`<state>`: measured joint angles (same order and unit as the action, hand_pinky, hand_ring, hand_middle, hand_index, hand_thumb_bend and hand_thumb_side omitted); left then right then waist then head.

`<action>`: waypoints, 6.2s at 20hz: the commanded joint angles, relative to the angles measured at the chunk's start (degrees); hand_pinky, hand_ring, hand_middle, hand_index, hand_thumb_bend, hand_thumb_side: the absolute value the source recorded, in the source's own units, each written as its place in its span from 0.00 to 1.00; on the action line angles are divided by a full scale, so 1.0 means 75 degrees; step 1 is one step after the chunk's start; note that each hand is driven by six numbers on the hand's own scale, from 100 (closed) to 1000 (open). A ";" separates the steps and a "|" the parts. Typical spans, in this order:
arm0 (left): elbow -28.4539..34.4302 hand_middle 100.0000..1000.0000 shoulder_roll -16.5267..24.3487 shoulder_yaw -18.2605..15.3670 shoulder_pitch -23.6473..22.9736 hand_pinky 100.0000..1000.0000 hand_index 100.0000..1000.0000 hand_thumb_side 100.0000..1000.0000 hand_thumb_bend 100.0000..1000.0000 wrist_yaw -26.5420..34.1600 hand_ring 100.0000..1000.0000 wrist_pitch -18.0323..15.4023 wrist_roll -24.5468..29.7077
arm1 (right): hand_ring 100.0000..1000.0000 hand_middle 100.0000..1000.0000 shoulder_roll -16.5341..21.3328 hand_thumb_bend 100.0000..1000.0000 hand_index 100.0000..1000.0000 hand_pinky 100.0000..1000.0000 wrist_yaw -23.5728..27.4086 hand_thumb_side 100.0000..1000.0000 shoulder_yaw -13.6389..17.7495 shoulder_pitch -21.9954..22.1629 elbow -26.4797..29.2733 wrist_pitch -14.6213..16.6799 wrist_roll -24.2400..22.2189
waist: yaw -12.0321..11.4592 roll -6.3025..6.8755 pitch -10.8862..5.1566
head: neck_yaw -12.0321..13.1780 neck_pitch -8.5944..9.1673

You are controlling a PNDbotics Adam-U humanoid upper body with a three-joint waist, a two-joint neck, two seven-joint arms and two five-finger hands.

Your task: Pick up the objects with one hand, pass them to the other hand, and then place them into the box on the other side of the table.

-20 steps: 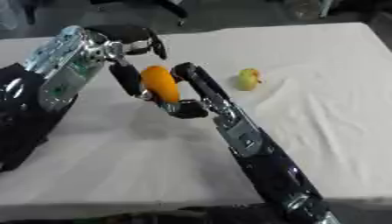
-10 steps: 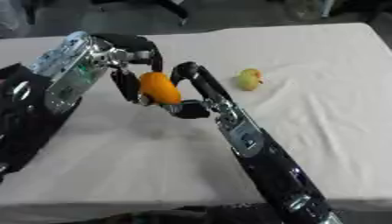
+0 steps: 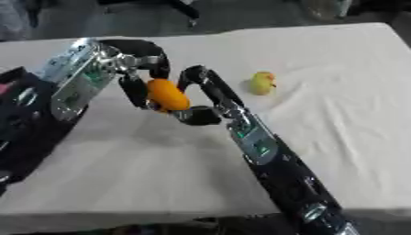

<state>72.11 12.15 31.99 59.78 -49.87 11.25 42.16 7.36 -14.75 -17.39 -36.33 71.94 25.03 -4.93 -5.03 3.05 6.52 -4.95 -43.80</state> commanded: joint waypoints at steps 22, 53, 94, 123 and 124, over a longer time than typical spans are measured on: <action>0.0563 0.30 0.0099 -0.0037 0.0116 0.75 0.38 0.00 0.45 0.0434 0.53 0.0812 -0.0404 | 0.70 0.72 -0.0031 0.44 0.80 0.76 -0.0599 0.04 0.0037 -0.0221 0.0090 -0.0757 -0.0204 | -0.0033 0.0041 -0.0067 | -0.0051 -0.0043; 0.0641 0.29 0.0344 -0.0365 0.0054 0.71 0.38 0.00 0.65 -0.0581 0.48 0.0719 -0.0280 | 0.83 0.91 0.0155 0.26 0.95 0.82 -0.1159 0.46 0.0015 -0.0276 0.0060 -0.1183 -0.0017 | 0.0016 -0.0015 -0.0116 | 0.0091 -0.0043; 0.1455 0.26 0.3094 -0.2691 -0.0994 0.68 0.34 0.00 0.33 0.1106 0.43 0.2584 -0.1716 | 0.83 0.92 0.0649 0.29 0.95 0.82 -0.0495 0.23 0.0362 -0.0519 0.0526 -0.1406 -0.0085 | -0.0023 -0.0178 -0.0073 | 0.1227 -0.0043; 0.0611 0.28 0.4447 -0.3418 -0.2181 0.69 0.36 0.00 0.37 0.1284 0.46 0.2968 -0.2336 | 0.81 0.91 0.1355 0.34 0.94 0.81 0.0701 0.04 0.1126 -0.0792 0.1489 -0.2272 0.0709 | 0.0361 -0.0498 0.0386 | 0.1676 0.0079; 0.0598 0.28 0.4460 -0.3430 -0.2217 0.69 0.36 0.00 0.37 0.1292 0.46 0.2975 -0.2346 | 0.81 0.91 0.1365 0.34 0.94 0.81 0.0715 0.04 0.1135 -0.0803 0.1507 -0.2289 0.0733 | 0.0372 -0.0504 0.0400 | 0.1662 0.0101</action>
<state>76.22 42.87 7.40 42.36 -40.51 33.44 24.92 16.17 -9.77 -9.59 -41.05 81.79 7.96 0.13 -2.26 -0.19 9.45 7.81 -43.65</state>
